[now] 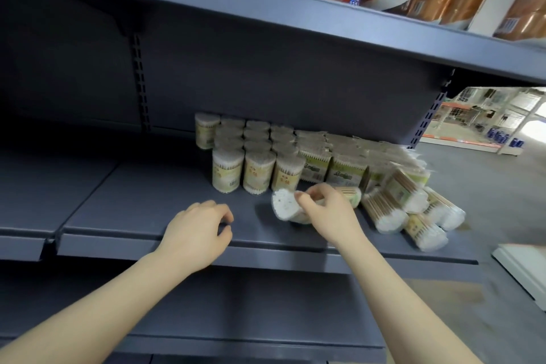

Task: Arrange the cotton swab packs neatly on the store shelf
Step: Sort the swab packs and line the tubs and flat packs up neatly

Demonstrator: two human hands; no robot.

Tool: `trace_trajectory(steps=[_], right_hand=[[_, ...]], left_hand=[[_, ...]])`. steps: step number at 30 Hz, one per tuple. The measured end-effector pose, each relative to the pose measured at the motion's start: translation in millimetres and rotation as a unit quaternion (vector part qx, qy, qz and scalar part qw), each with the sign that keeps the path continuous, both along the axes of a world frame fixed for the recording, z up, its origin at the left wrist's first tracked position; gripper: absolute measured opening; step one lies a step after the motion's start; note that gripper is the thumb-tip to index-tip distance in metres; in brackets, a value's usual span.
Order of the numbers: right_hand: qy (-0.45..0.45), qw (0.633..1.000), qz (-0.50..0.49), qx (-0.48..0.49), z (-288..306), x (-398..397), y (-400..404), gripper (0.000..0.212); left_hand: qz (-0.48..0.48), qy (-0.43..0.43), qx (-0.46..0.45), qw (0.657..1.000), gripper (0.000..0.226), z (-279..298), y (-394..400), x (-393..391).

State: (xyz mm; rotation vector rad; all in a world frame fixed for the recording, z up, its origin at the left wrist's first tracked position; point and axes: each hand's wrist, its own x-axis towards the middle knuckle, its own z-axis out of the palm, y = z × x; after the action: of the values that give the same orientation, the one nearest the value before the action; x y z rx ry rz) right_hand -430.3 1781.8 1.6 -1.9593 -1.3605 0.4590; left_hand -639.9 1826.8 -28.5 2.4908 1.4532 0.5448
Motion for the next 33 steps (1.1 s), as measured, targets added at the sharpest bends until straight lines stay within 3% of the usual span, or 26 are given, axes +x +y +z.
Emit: trace_trajectory(steps=[8,18,24,30,33], right_hand=[[-0.014,0.998,-0.022,0.057,3,12,3,0.028],[0.018,0.993,0.024,0.118,6,30,1,0.005],[-0.020,0.993,0.092,0.075,0,32,3,0.035],[-0.050,0.993,0.068,0.087,3,24,11,0.032],[-0.023,0.994,0.061,0.086,6,21,14,0.029]], left_hand=[[0.002,-0.010,0.011,1.000,0.022,0,4,-6],[-0.023,-0.028,0.012,0.999,0.022,-2,7,16],[-0.020,-0.027,0.007,0.999,0.021,-5,8,22],[-0.018,-0.024,0.003,1.000,0.022,-6,8,16],[-0.025,-0.036,-0.001,0.999,0.023,-6,7,11]])
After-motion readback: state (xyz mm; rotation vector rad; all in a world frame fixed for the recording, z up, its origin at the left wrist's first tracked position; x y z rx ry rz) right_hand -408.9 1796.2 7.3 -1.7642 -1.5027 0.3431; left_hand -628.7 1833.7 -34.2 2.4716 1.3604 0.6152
